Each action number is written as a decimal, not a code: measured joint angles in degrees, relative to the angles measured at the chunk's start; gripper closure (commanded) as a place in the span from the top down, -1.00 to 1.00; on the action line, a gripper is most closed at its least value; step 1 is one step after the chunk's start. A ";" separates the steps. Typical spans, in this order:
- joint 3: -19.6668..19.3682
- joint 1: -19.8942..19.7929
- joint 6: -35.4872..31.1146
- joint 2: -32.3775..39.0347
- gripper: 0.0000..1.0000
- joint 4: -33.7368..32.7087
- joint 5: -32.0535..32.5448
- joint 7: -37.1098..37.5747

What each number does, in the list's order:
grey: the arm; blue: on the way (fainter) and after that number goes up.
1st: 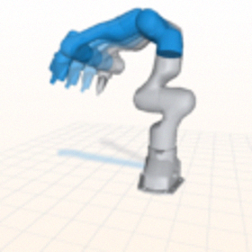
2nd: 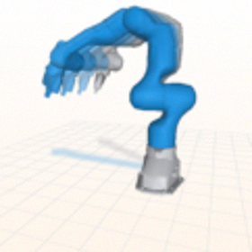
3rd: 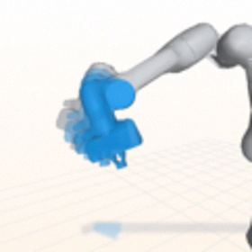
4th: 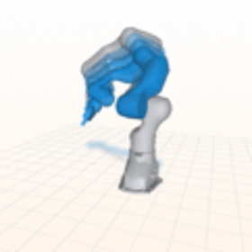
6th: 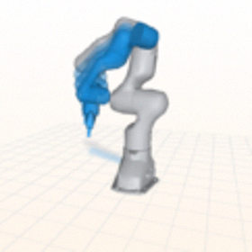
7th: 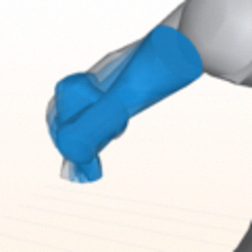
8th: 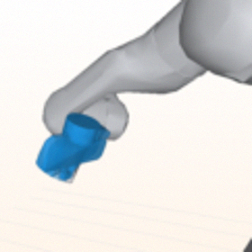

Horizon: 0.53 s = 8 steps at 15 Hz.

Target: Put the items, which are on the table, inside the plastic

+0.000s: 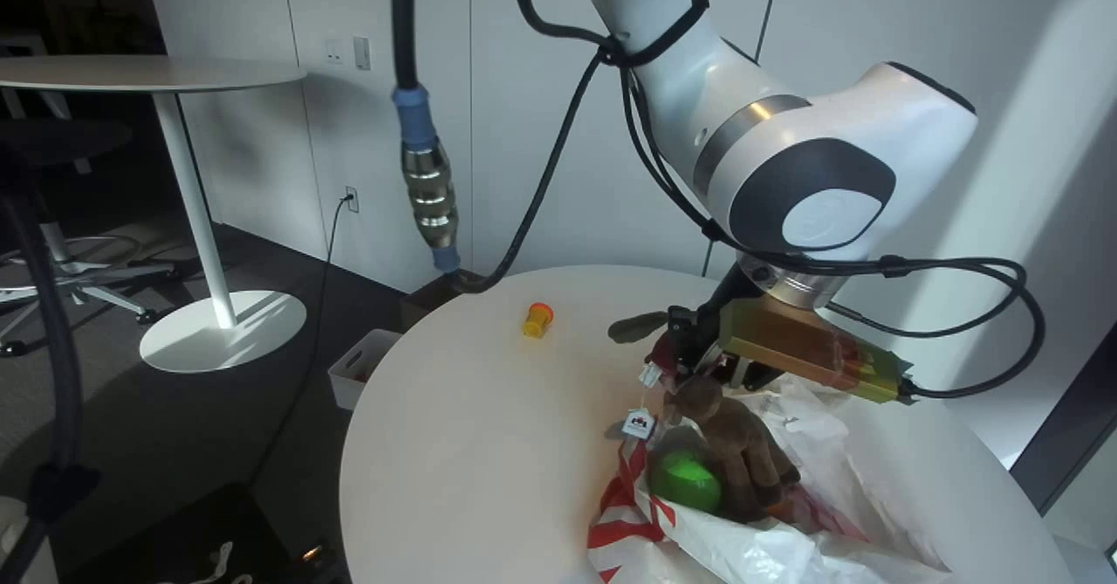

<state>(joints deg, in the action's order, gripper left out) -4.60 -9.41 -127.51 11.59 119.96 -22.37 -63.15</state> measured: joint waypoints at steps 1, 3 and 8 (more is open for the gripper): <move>0.14 -0.47 1.16 0.60 -0.66 -0.62 -0.86 -0.59; 0.13 -1.12 2.44 1.50 -0.66 -1.57 -0.97 -0.54; -0.53 -1.47 3.20 2.95 -0.68 -2.93 4.86 6.11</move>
<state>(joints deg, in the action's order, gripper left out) -5.13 -10.88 -124.31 14.54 117.03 -17.51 -57.05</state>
